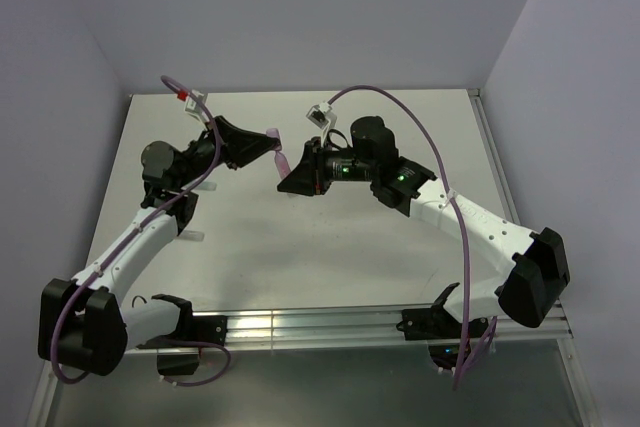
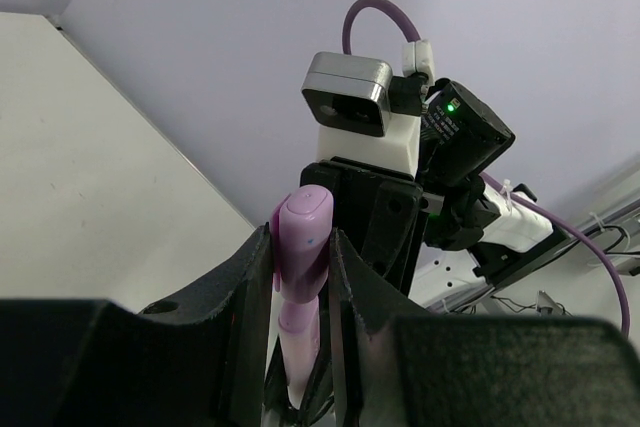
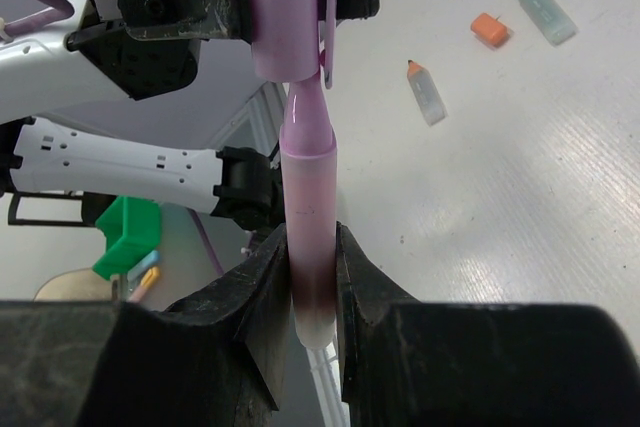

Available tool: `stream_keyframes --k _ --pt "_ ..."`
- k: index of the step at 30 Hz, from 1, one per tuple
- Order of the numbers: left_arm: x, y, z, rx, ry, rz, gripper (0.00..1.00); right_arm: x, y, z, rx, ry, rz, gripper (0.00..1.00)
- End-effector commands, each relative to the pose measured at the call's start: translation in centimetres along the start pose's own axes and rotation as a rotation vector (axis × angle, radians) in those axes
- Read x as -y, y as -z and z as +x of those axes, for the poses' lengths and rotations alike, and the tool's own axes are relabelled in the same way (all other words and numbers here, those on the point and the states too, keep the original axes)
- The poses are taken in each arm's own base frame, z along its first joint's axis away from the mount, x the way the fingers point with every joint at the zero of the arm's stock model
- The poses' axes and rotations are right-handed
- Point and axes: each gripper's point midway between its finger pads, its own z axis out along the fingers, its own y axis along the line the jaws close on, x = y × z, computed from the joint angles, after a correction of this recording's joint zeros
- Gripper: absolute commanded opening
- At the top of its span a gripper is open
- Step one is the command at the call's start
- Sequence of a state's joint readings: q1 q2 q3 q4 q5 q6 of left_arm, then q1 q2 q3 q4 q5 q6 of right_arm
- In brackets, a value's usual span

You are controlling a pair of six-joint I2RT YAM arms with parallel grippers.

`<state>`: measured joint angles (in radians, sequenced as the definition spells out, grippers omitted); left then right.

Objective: Insert the pens into the pen caps

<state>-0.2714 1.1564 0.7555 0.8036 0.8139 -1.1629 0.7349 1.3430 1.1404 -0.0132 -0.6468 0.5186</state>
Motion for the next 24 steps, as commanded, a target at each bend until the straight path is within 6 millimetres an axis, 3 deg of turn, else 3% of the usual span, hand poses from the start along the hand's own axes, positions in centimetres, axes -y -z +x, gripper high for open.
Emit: stream_keyframes --k 1,24 --pt "1.3 -0.2 0.8 -0.019 -0.047 0.042 0.00 -1.6 0.9 -3.4 0.099 0.069 -0.013 0.00" --pt "1.3 -0.6 2.4 -0.014 -0.073 -0.008 0.00 -0.6 2.6 -5.1 0.181 0.068 0.035 0.00"
